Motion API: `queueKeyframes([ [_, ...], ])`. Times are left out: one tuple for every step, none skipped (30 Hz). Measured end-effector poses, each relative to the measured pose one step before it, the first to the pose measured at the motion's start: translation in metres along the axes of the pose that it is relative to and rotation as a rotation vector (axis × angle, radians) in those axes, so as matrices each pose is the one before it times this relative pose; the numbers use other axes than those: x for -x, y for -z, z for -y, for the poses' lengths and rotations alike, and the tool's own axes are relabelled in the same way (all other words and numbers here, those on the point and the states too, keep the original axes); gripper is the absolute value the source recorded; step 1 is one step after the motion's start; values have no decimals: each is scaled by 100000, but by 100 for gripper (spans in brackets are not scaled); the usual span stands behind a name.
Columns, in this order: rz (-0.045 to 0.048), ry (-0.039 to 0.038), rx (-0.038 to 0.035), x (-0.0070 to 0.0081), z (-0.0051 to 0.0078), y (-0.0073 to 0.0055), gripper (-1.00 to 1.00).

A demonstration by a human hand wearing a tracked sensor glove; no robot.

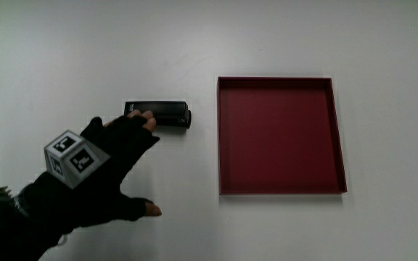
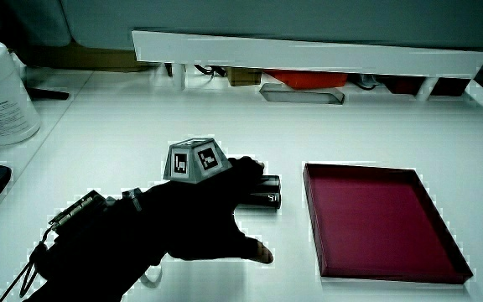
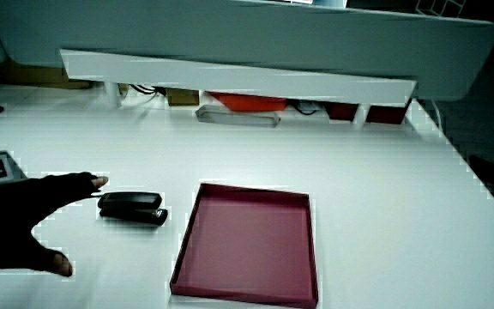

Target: Pick stapper from desk

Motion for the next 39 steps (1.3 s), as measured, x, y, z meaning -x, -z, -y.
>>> queueKeyframes([
  [-478, 421, -1024, 53, -293, -281, 0],
  [341, 3694, -3490, 346, -459, -79, 0],
  [-1715, -1474, 1428, -178, -255, -395, 0],
  [146, 886, -860, 198, -370, -148, 0],
  [42, 1138, 635, 75, -350, -238, 0],
  [1771, -2762, 662, 172, -317, -120, 0],
  [608, -3110, 2166, -66, -298, -252, 0],
  [2217, -2503, 615, 245, -478, -32, 0],
  [1089, 4326, -2467, 319, -630, -12, 0],
  [-3596, -2637, 1959, -308, -295, -390, 0],
  [2237, -1355, 993, 98, -427, -89, 0],
  [1119, -2039, 879, 77, -405, -93, 0],
  [503, 466, -423, 234, -522, -11, 0],
  [-617, 653, -665, 213, -485, -2, 0],
  [4176, -4759, 2003, 364, -430, 193, 0],
  [-2345, 404, -284, 118, -473, 3, 0],
  [-1271, -174, 171, -50, -324, -68, 0],
  [1237, 152, 127, 207, -470, 87, 0],
  [-1583, -680, 577, -11, -337, -59, 0],
  [-4180, 1799, 392, 852, -784, 244, 0],
  [4693, -2436, 13, -649, 138, -205, 0],
  [-1181, -588, 539, 98, -342, 38, 0],
  [544, -656, 299, 155, -441, 136, 0],
  [-61, -1406, 1315, 60, -324, 60, 0],
  [-463, 154, 211, 263, -466, 141, 0],
  [1002, -1524, 911, 75, -256, 86, 0],
  [-884, 740, -722, 157, -383, 159, 0],
  [-157, -1992, 1570, 97, -287, 186, 0],
  [-866, -240, -54, 73, -266, 152, 0],
  [371, 108, 287, 148, -310, 170, 0],
  [-491, -1075, 580, -14, -206, 76, 0],
  [-616, -767, 116, 3, -180, 78, 0],
  [-1425, -662, 56, -25, -115, 39, 0],
  [-486, 557, -96, 136, -224, 179, 0],
  [317, -1116, 527, -28, 35, 110, 0],
  [-366, 260, 61, 33, -111, 137, 0],
  [734, 167, 56, 89, -184, 134, 0],
  [-754, 403, -652, -8, -111, 58, 0],
  [-523, -581, -306, -82, 28, 17, 0],
])
